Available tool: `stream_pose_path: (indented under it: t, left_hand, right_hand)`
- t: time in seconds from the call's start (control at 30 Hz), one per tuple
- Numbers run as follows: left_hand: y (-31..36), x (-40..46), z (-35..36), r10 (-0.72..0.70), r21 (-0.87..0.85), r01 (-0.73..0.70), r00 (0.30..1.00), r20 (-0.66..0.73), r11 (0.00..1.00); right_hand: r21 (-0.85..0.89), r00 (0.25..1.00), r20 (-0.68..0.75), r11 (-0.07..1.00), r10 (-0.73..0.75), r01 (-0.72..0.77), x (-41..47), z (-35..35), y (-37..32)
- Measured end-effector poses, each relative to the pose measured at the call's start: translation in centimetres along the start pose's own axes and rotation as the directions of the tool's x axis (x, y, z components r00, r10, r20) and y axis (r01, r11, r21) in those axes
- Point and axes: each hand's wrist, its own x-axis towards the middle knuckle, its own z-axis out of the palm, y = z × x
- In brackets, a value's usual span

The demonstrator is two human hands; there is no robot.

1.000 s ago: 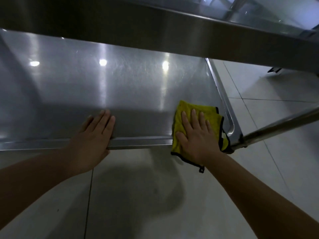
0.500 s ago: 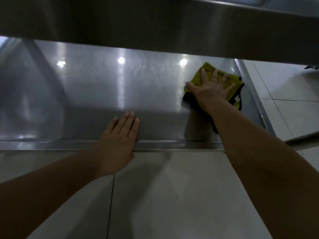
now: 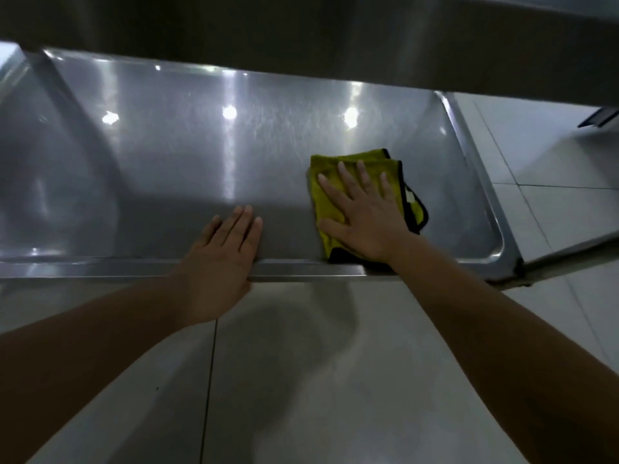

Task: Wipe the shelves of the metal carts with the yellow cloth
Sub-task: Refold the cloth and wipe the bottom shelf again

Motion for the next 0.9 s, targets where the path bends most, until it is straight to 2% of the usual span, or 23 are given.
stream_pose_path:
  t: [0.1, 0.2, 0.4, 0.53, 0.63, 0.73, 0.8, 0.9]
  left_hand:
    - [0.3, -0.2, 0.0, -0.011, -0.007, 0.011, 1.0, 0.002, 1.0]
    - [0.2, -0.3, 0.1, -0.009, -0.01, 0.009, 1.0, 0.001, 1.0]
    - [0.0, -0.2, 0.2, 0.006, -0.004, -0.006, 1.0, 0.009, 1.0]
    - [0.0, -0.2, 0.1, 0.016, -0.009, -0.016, 1.0, -0.002, 1.0]
    - [-0.1, 0.0, 0.5, 0.017, 0.003, -0.017, 1.0, 0.02, 1.0]
    - [-0.2, 0.3, 0.9, -0.011, 0.0, 0.011, 1.0, 0.02, 1.0]
    - [-0.1, 0.4, 0.8, -0.014, -0.007, 0.014, 1.0, 0.017, 1.0]
    - [-0.1, 0.4, 0.6, -0.013, -0.014, 0.014, 0.999, 0.044, 1.0]
  right_hand:
    - [0.018, 0.998, 0.033, 0.999, -0.052, 0.051, -4.0, 0.8, -1.5]
    - [-0.003, 0.999, 0.002, 0.999, -0.054, 0.054, -5.7, 1.3, -2.9]
    - [0.032, 1.0, 0.007, 0.999, 0.0, 0.0, -1.7, 0.7, -2.5]
    - [0.056, 0.994, -0.062, 0.994, 0.094, -0.09, 4.3, -0.1, -1.6]
    - [0.177, 0.961, -0.109, 0.957, 0.253, -0.232, 8.1, -1.0, -1.3]
    - [0.212, 0.923, -0.071, 0.909, 0.379, -0.358, 10.8, -1.7, -1.9]
    - [0.183, 0.925, -0.034, 0.913, 0.378, -0.366, 11.8, -2.0, -2.5]
    - [0.162, 0.961, -0.026, 0.95, 0.274, -0.267, 11.7, -2.2, -2.8]
